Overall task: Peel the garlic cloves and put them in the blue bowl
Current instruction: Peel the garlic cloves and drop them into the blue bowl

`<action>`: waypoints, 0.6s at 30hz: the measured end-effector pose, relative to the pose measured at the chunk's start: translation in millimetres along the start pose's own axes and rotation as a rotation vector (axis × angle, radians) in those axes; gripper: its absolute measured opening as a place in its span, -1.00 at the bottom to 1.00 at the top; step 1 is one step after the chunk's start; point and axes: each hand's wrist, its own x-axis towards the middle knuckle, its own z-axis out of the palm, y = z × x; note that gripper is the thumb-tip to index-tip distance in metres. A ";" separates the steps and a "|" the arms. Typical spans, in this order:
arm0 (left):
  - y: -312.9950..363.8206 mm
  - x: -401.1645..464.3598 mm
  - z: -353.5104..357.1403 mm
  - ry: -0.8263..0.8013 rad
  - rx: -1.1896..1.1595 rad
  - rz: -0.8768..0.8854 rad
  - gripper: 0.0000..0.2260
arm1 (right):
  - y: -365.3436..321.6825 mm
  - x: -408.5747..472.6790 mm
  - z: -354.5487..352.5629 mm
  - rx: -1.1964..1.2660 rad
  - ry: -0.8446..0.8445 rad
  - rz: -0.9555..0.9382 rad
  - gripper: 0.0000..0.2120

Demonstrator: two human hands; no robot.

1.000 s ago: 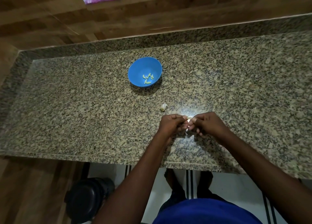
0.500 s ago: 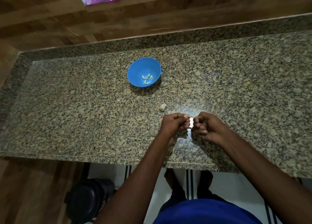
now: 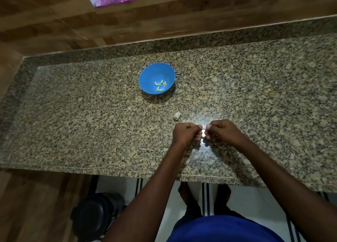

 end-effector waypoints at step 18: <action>-2.3 2.3 -2.0 -0.123 -0.124 -0.064 -0.92 | -2.7 -0.6 6.8 0.746 -0.187 0.349 -0.73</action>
